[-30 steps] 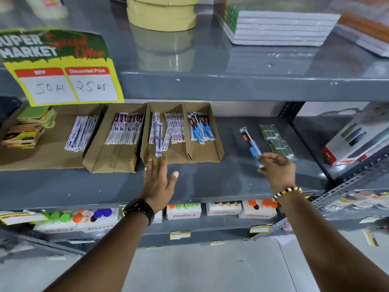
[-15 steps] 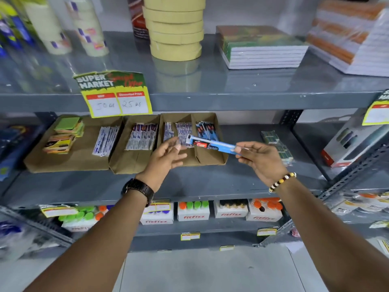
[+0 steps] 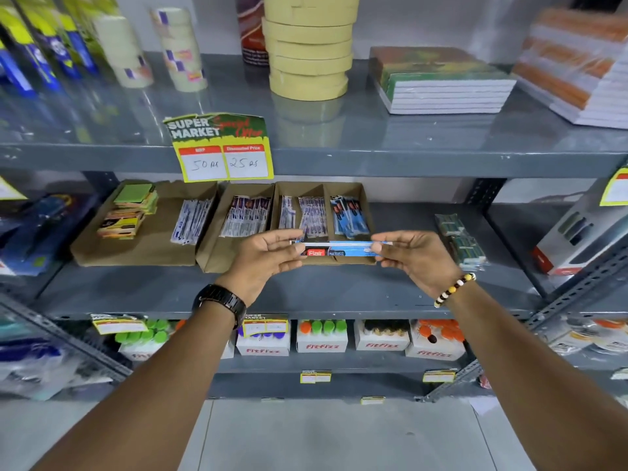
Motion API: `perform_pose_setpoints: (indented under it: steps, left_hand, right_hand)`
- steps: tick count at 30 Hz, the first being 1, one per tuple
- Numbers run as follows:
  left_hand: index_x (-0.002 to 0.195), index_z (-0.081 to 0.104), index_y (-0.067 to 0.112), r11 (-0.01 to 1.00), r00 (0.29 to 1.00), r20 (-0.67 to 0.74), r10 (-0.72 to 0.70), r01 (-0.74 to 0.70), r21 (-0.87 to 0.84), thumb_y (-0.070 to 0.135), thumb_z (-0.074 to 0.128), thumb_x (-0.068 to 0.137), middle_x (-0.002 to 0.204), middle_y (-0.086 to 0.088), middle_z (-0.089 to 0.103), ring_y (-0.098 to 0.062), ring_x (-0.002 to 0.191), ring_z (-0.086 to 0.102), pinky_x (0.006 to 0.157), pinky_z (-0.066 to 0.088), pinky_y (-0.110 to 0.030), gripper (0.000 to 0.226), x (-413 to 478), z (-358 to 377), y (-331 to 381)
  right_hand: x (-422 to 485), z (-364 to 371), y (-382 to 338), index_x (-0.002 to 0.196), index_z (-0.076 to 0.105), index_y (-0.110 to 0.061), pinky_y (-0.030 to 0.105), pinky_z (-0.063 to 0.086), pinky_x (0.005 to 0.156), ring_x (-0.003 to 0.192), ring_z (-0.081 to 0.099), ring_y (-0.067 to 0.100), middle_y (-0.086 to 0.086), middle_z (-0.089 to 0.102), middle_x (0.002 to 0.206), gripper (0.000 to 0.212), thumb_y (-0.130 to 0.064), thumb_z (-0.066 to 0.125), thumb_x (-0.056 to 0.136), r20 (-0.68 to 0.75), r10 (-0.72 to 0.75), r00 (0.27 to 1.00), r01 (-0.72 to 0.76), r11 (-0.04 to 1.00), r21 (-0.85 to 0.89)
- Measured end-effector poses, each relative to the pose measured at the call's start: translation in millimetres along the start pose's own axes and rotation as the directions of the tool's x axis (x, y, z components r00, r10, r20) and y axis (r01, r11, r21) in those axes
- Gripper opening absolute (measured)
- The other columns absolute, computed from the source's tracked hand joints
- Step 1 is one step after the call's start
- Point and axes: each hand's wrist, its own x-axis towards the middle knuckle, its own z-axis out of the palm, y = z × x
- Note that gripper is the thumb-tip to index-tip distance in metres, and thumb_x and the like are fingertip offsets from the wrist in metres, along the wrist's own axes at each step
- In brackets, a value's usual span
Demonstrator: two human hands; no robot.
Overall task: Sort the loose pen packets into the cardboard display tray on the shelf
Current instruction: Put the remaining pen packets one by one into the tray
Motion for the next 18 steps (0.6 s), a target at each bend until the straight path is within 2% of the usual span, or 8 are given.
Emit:
perform_pose_setpoints:
  steps: [9, 13, 15, 18]
  left_hand:
    - [0.116, 0.069, 0.009, 1.0, 1.0, -0.027, -0.002, 0.002, -0.003, 0.003, 0.073, 0.084, 0.101, -0.012, 0.077, -0.026, 0.094, 0.074, 0.077, 0.06, -0.027, 0.033, -1.1, -8.9, -4.0]
    - [0.117, 0.068, 0.011, 1.0, 0.999, -0.035, 0.011, -0.01, 0.02, 0.005, 0.072, 0.087, 0.105, -0.014, 0.076, -0.026, 0.099, 0.073, 0.08, 0.06, -0.028, 0.031, 2.5, -12.1, -8.3]
    - [0.121, 0.066, 0.015, 0.995, 0.998, -0.049, 0.034, -0.029, 0.099, 0.01, 0.07, 0.09, 0.112, -0.013, 0.073, -0.024, 0.108, 0.069, 0.085, 0.059, -0.031, 0.031, 8.2, -12.0, -16.2]
    - [0.135, 0.054, 0.019, 0.954, 0.996, -0.068, 0.064, -0.041, 0.299, 0.025, 0.064, 0.096, 0.128, -0.002, 0.067, -0.013, 0.12, 0.061, 0.104, 0.049, -0.037, 0.04, 19.0, -11.8, -37.5]
  right_hand:
    - [3.4, 7.7, 3.2, 0.099, 0.074, -0.001, 0.024, 0.056, 0.065, 0.071, 0.068, 0.02, 0.013, 0.076, 0.087, 0.034, -0.014, 0.081, 0.068, 0.007, 0.023, 1.0, -0.023, 1.0, -0.002]
    - [5.0, 10.1, 7.0, 0.098, 0.074, -0.002, 0.023, 0.057, 0.066, 0.078, 0.071, 0.022, 0.016, 0.075, 0.095, 0.025, -0.008, 0.077, 0.074, -0.002, 0.043, 0.999, -0.043, 0.999, 0.032]
    - [5.6, 8.3, 11.8, 0.101, 0.072, 0.001, 0.025, 0.058, 0.069, 0.085, 0.072, 0.024, 0.018, 0.074, 0.099, 0.022, -0.003, 0.073, 0.079, -0.029, 0.061, 0.998, -0.059, 0.995, 0.085]
    - [6.8, 1.5, 23.0, 0.101, 0.071, 0.004, 0.028, 0.058, 0.072, 0.087, 0.071, 0.029, 0.021, 0.073, 0.099, 0.019, 0.0, 0.07, 0.082, -0.123, 0.11, 0.986, -0.084, 0.977, 0.196]
